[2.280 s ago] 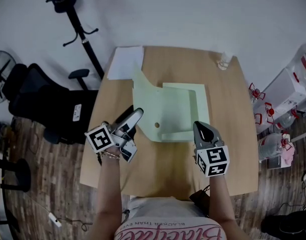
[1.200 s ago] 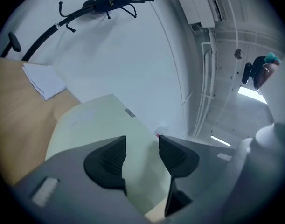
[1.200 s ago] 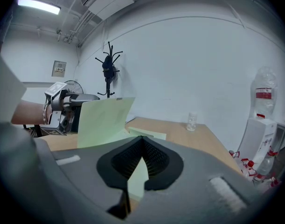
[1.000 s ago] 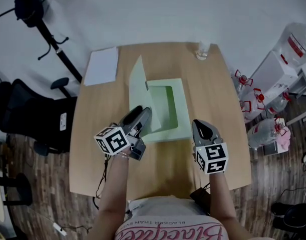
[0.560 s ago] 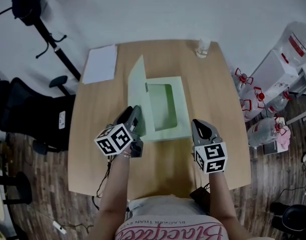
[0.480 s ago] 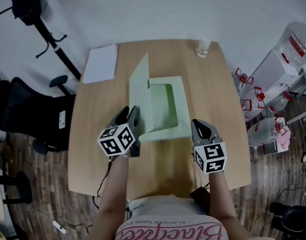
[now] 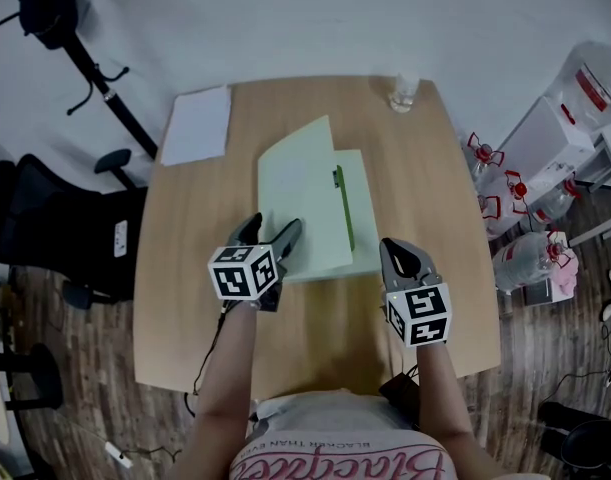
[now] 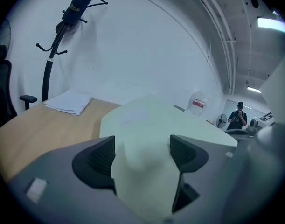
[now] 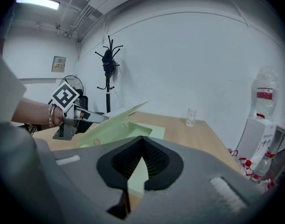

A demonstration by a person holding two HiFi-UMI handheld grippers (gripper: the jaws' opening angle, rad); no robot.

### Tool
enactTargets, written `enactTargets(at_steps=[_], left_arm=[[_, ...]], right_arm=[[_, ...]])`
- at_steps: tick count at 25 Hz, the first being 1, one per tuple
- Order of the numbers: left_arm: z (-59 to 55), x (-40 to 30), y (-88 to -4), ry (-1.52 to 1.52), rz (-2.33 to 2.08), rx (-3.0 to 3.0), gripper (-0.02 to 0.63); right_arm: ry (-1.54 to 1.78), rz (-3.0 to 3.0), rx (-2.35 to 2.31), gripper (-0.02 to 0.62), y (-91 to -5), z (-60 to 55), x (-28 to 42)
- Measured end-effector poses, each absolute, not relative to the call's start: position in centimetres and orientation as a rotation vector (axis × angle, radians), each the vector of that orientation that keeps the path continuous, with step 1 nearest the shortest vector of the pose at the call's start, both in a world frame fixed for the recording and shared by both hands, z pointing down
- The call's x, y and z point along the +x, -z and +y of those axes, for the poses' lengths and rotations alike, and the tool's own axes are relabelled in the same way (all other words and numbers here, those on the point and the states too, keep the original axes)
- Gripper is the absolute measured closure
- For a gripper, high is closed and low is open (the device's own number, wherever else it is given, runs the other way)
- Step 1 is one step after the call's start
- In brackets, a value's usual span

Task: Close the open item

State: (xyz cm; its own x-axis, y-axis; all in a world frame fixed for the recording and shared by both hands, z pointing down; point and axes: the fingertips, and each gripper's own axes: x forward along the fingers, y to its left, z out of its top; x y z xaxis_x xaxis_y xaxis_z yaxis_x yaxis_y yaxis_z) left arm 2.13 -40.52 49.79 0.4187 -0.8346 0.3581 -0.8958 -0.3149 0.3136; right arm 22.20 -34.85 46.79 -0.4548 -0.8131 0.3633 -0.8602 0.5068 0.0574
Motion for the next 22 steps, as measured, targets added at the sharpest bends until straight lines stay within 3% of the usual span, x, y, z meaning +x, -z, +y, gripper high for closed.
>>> enactTargets(at_steps=[22], left_arm=[[-40.7,7.5,-54.5,-0.556,-1.404,2.240,0.233]], right_arm=[[-0.209,-2.386,1.372,0.594,-47.9,-35.4,22.8]])
